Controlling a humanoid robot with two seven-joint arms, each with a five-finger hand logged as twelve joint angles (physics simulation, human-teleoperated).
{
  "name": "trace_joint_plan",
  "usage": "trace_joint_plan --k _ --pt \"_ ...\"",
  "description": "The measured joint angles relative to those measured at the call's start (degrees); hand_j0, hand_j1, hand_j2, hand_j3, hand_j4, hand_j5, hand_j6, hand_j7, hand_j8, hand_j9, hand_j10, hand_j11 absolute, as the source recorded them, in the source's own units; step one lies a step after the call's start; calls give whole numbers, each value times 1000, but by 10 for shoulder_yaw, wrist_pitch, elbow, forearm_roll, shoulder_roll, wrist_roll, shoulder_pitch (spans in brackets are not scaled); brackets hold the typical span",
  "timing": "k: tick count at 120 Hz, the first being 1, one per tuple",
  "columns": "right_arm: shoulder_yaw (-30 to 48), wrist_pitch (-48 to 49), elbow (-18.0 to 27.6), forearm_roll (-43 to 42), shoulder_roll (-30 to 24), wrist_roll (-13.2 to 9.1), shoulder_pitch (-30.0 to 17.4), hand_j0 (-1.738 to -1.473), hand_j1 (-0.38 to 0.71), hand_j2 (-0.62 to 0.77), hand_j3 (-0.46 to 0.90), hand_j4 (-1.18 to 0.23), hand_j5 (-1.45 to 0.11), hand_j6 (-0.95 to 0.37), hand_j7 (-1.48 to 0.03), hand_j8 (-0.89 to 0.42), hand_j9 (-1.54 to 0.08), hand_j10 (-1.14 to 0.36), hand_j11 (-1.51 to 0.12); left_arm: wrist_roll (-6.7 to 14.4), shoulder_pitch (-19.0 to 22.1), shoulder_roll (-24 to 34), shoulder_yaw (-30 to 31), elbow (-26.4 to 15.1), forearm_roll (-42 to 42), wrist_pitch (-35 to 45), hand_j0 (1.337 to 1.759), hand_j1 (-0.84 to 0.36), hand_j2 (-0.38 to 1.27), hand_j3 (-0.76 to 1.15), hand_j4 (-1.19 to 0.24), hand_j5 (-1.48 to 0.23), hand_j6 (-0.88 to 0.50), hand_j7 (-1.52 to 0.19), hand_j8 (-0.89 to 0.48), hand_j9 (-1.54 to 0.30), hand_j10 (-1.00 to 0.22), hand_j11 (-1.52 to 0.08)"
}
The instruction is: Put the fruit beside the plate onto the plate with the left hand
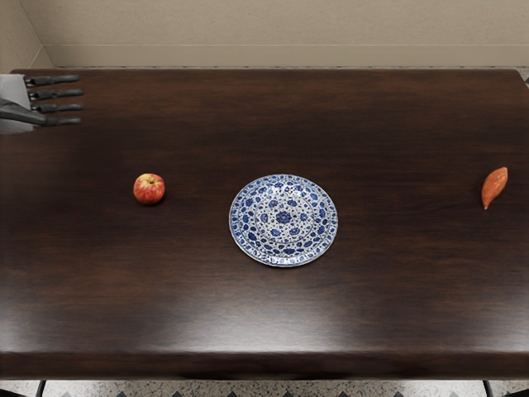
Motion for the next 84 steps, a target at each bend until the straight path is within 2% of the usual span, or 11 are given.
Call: trace_joint_plan --k 14,28,46,59,68,75,84 --pt "0 0 0 0 0 0 0 -1658 -335 -2 0 -12 -15 -12 -15 -12 -15 -12 -15 0 1 -1 1 0 -1 0 1658 337 1 0 -7 -12 -6 -12 -6 -12 -7 -12" --pt "0 0 -1 0 0 0 0 -1658 -335 -2 0 -12 -15 -12 -15 -12 -15 -11 -15 0 -8 -31 1 -1 24 0 1658 339 1 0 -5 -10 -4 -11 -4 -11 -5 -11" --pt "0 0 -2 0 0 0 0 -1658 -335 -2 0 -12 -15 -12 -15 -12 -15 -12 -15 0 -39 -99 1 -1 186 0 1658 339 1 0 -6 -10 -6 -10 -6 -10 -6 -11" --pt "0 0 -2 0 0 0 0 -1658 -335 -2 0 -12 -15 -12 -15 -11 -15 -11 -15 0 -80 -133 5 -3 297 0 1658 339 2 0 -6 -11 -6 -11 -6 -11 -7 -11" --pt "0 0 -2 0 0 0 0 -1658 -335 -2 0 -12 -15 -12 -15 -12 -15 -12 -15 0 -117 -154 39 -9 366 0 1658 338 1 0 -9 -12 -9 -12 -9 -12 -9 -12" --pt "0 0 -2 0 0 0 0 -1658 -335 -2 0 -12 -15 -12 -15 -12 -15 -12 -15 0 -129 -154 66 -27 410 21 1658 337 1 0 -10 -13 -10 -13 -10 -13 -10 -13" --pt "0 0 -2 0 0 0 0 -1658 -335 -2 0 -12 -15 -12 -15 -12 -15 -12 -15 0 -128 -160 96 -72 475 74 1658 337 2 0 -11 -13 -11 -13 -11 -13 -11 -13"
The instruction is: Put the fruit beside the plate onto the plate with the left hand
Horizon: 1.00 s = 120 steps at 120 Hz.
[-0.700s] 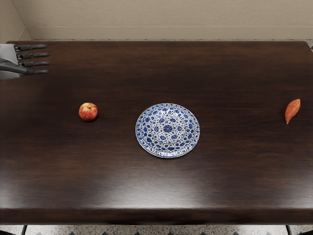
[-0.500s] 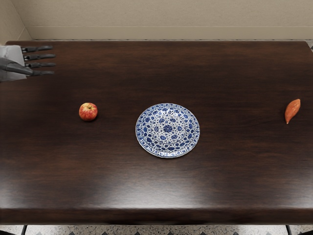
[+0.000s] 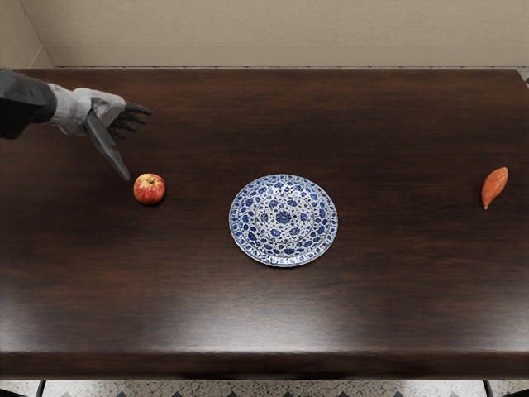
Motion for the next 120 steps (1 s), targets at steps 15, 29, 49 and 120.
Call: trace_joint_plan --k 15,29,49,120 --pt "0 0 0 0 0 0 0 -1658 -335 -2 0 -12 -15 -12 -15 -12 -15 -12 -15 0 8 4 30 -107 106 75 1658 337 2 0 -13 -14 -13 -14 -13 -14 -12 -14" --pt "0 0 0 0 0 0 0 -1658 -335 -2 0 -12 -15 -12 -15 -12 -15 -11 -15 0 3 -6 54 -150 196 142 1658 337 3 0 -13 -15 -14 -14 -14 -14 -13 -14" --pt "0 0 0 0 0 0 0 -1658 -335 -2 0 -12 -15 -12 -15 -12 -15 -11 -15 0 12 -23 103 -166 241 218 1658 331 4 0 -19 -21 -20 -21 -19 -21 -18 -21" --pt "0 0 0 0 0 0 0 -1658 -335 -2 0 -12 -15 -12 -15 -12 -15 -11 -15 0 50 -60 157 -162 301 310 1658 149 36 0 -172 -220 -174 -219 -173 -219 -172 -219"
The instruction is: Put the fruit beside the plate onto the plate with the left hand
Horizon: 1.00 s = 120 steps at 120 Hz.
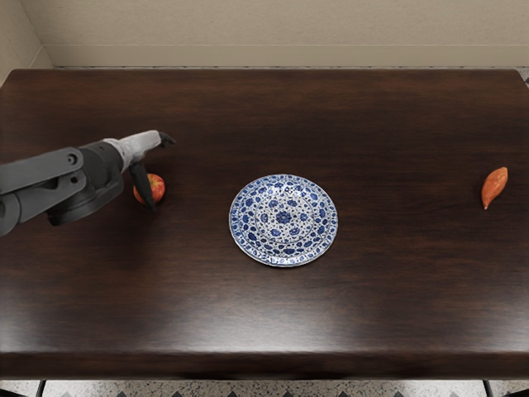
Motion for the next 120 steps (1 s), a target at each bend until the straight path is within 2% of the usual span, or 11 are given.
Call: trace_joint_plan --k 70,83,95,98,120 --pt "0 0 0 0 0 0 0 -1658 -335 -2 0 -12 -15 -12 -15 -12 -15 -11 -15 0 13 -5 26 0 1 15 1658 -199 95 0 -462 -597 -462 -597 -462 -597 -461 -597" --pt "0 0 0 0 0 0 0 -1658 -335 -2 0 -12 -15 -12 -15 -12 -15 -11 -15 0 14 -5 27 0 1 17 1657 -262 116 0 -527 -688 -527 -687 -442 -688 -526 -687" --pt "0 0 0 0 0 0 0 -1658 -335 -2 0 -12 -15 -12 -15 -12 -15 -11 -15 0 15 -5 27 0 1 17 1654 -292 162 0 -578 -778 -503 -781 -390 -778 -491 -779" --pt "0 0 0 0 0 0 0 -1658 -335 -2 0 -12 -15 -12 -15 -12 -15 -11 -15 0 15 -5 27 0 1 17 1653 -322 266 0 -590 -795 -500 -799 -383 -797 -483 -797" --pt "0 0 0 0 0 0 0 -1658 -335 -2 0 -12 -15 -12 -15 -12 -15 -12 -15 0 21 -5 27 0 7 17 1645 -353 215 0 -689 -834 -462 -879 -318 -896 -416 -913"
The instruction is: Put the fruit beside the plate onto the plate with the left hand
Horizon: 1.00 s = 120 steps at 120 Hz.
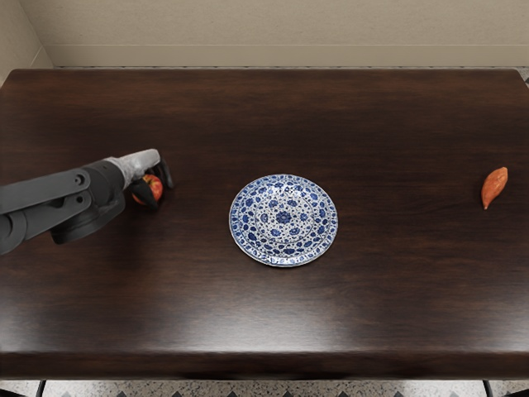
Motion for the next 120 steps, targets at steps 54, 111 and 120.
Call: trace_joint_plan --k 54,111,120 --pt "0 0 0 0 0 0 0 -1658 -335 -2 0 -12 -15 -12 -15 -12 -15 -11 -15 0 4 2 -55 1 -34 -5 1643 -461 361 0 -727 -960 -471 -993 -260 -983 -397 -998" --pt "0 0 0 0 0 0 0 -1658 -335 -2 0 -11 -15 -11 -15 -11 -15 -11 -15 0 -24 -61 -239 0 -216 -112 1636 -426 307 0 -781 -1125 -459 -1127 -239 -1121 -404 -1125" --pt "0 0 0 0 0 0 0 -1658 -335 -2 0 -11 -15 -11 -15 -11 -15 -11 -15 0 -29 -86 -250 0 -233 -149 1635 -428 337 0 -793 -1136 -463 -1141 -231 -1134 -409 -1141"
